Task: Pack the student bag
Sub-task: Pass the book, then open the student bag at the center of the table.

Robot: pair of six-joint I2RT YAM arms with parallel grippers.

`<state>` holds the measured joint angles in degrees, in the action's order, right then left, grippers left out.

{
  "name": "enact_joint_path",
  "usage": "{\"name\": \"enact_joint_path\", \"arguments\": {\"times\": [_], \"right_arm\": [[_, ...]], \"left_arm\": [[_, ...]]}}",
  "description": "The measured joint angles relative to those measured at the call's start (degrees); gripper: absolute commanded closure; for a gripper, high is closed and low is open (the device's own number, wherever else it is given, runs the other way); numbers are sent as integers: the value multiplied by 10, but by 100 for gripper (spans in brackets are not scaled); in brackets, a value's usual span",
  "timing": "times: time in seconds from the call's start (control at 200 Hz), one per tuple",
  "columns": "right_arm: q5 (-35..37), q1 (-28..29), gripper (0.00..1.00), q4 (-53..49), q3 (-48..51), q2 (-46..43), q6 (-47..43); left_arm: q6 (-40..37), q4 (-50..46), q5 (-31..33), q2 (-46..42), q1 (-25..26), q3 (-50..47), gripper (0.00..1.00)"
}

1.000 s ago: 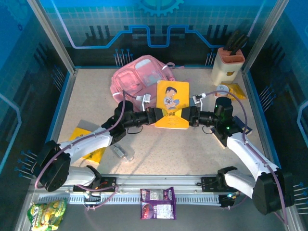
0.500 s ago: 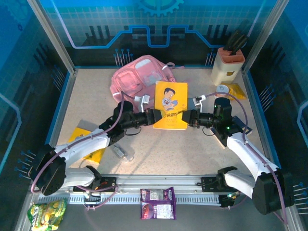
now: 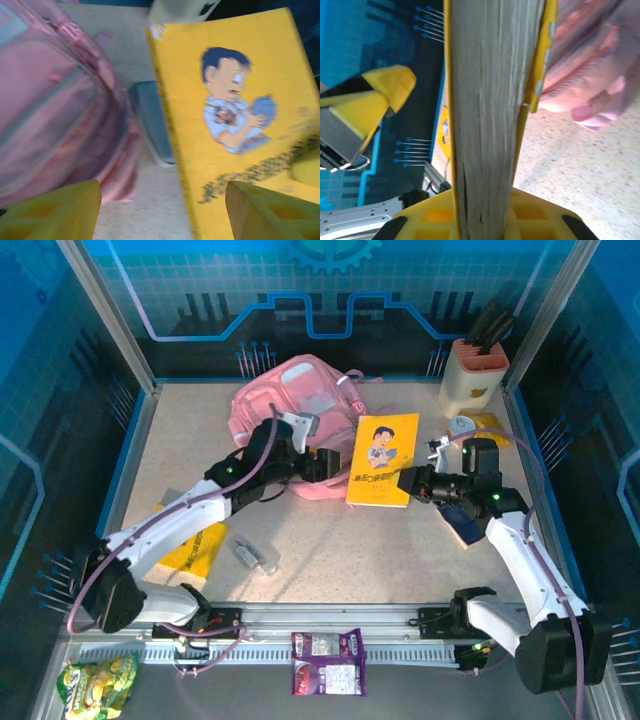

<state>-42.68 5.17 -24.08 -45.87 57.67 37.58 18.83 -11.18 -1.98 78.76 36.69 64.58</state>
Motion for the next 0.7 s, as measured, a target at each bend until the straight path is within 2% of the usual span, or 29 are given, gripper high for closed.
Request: {"name": "enact_joint_path", "arguments": {"times": [0.3,0.485,0.7], "right_arm": [[50,-37,100,-100,-3,-8,-73],[45,-68,100,-115,-3,-16,-85],[39,-72,100,-115,-3,-24,-86]], "left_arm": [[-175,-94,115,193,0,113,29],[-235,-121,132,283,-4,197,28],[-260,-164,137,379,-17,304,28]]}}
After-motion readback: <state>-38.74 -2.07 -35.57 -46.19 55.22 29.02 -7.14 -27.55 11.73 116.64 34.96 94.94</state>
